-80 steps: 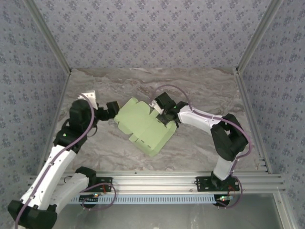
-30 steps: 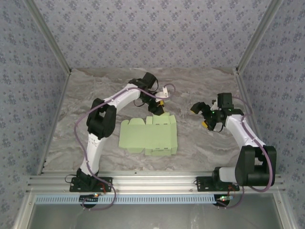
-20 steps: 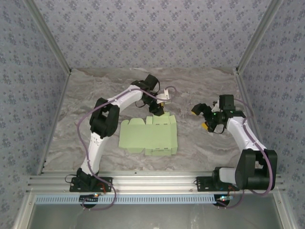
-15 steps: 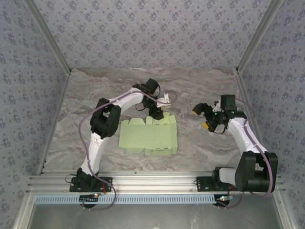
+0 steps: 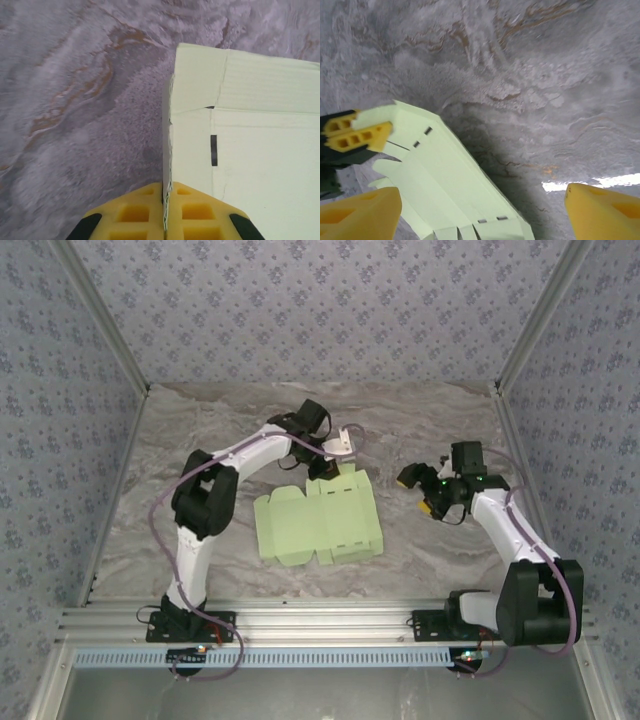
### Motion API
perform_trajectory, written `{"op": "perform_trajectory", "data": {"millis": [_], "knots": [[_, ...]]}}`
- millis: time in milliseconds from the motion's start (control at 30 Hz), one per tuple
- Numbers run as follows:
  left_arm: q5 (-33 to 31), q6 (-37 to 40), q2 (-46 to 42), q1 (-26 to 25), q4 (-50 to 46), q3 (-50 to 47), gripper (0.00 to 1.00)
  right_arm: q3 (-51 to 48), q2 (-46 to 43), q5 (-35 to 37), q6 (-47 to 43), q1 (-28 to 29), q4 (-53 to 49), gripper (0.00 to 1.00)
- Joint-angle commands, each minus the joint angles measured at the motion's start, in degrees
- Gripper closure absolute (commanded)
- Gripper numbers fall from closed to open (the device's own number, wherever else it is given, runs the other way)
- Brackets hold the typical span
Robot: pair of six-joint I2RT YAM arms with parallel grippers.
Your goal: Fold the paper box
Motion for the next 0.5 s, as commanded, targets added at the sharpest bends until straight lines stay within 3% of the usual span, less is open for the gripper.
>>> {"op": "perform_trajectory", "data": {"millis": [0, 133, 267, 367, 467], "knots": [[-5.1, -9.0, -6.6, -0.1, 8.2, -4.8, 0.96, 4.3, 1.2, 1.0, -0.8, 3.2, -1.8, 0.14], [-13.5, -25.1, -10.4, 0.1, 13.7, -9.5, 0.96, 8.3, 3.4, 4.5, -1.8, 9.1, -2.5, 0.15], [-17.4, -42.9, -13.1, 0.9, 17.2, -13.6, 0.96, 12.9, 6.6, 4.8, -2.6, 14.1, -3.3, 0.16], [-18.2, -55.2, -12.7, 1.8, 13.0, -12.3, 0.95, 14.6, 8.2, 7.4, -2.2, 17.3, -2.8, 0.16], [-17.6, -66.1, -14.3, 1.8, 16.0, -16.7, 0.94, 16.3, 10.8, 8.2, -2.7, 19.5, -2.3, 0.16]]}}
